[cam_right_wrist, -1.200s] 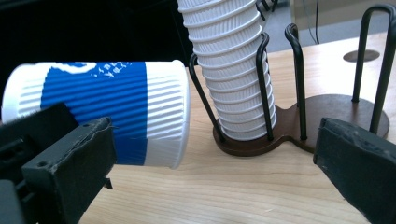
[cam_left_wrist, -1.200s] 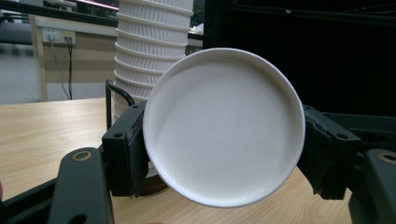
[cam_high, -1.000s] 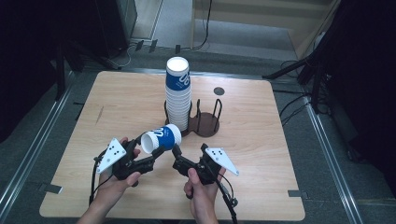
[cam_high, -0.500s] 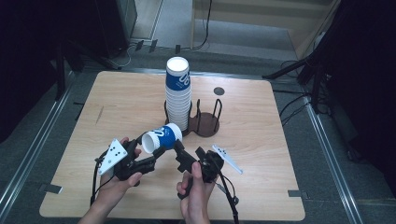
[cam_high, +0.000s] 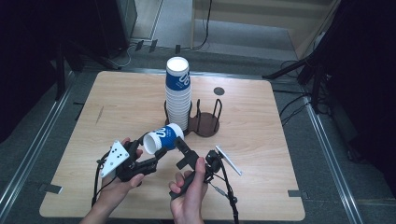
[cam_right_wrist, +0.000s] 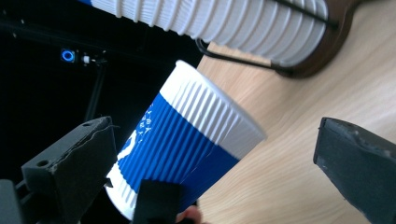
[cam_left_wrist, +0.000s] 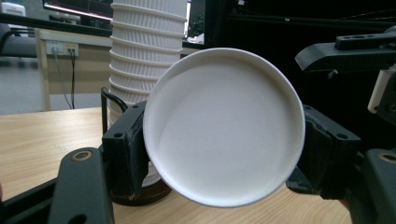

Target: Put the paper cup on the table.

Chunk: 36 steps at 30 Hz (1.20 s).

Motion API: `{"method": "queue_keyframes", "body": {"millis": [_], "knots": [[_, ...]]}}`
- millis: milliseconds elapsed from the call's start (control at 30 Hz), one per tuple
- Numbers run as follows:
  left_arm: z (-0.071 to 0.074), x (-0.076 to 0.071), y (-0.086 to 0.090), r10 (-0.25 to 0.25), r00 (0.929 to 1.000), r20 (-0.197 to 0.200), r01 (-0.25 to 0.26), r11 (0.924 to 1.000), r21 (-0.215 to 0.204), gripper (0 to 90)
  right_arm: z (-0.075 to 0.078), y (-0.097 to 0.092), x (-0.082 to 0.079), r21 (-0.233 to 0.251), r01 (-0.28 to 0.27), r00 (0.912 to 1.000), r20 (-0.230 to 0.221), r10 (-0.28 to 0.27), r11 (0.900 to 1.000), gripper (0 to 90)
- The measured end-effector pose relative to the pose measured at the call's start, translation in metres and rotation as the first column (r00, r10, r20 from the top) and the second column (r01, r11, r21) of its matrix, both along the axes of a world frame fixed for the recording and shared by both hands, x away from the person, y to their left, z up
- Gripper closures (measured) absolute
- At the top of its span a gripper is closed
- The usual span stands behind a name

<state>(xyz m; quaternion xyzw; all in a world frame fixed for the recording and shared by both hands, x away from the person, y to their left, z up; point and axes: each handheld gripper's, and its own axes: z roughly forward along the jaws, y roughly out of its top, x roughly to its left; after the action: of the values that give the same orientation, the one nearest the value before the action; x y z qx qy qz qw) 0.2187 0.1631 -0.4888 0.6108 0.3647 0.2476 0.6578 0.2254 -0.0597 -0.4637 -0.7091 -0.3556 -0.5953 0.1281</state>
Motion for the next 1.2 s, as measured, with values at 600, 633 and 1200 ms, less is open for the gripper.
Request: {"method": "queue_keyframes", "body": {"millis": [600,633,1200], "knots": [[-0.002,-0.004,-0.007,-0.017,0.9995,0.027,0.016,0.9998,0.011,28.4,-0.003,0.008,0.010,0.268,0.005,0.9875,-0.153,0.037,0.9633,0.0],[-0.002,-0.004,-0.007,-0.017,0.9994,0.029,0.017,0.9998,0.012,28.4,-0.004,0.009,0.011,0.282,0.006,0.9864,-0.160,0.040,0.9595,0.0],[-0.003,-0.007,-0.009,-0.036,0.9979,0.054,0.035,0.9992,0.019,28.4,-0.019,0.014,0.027,0.399,-0.019,0.9683,-0.221,0.116,0.9167,0.0]]}}
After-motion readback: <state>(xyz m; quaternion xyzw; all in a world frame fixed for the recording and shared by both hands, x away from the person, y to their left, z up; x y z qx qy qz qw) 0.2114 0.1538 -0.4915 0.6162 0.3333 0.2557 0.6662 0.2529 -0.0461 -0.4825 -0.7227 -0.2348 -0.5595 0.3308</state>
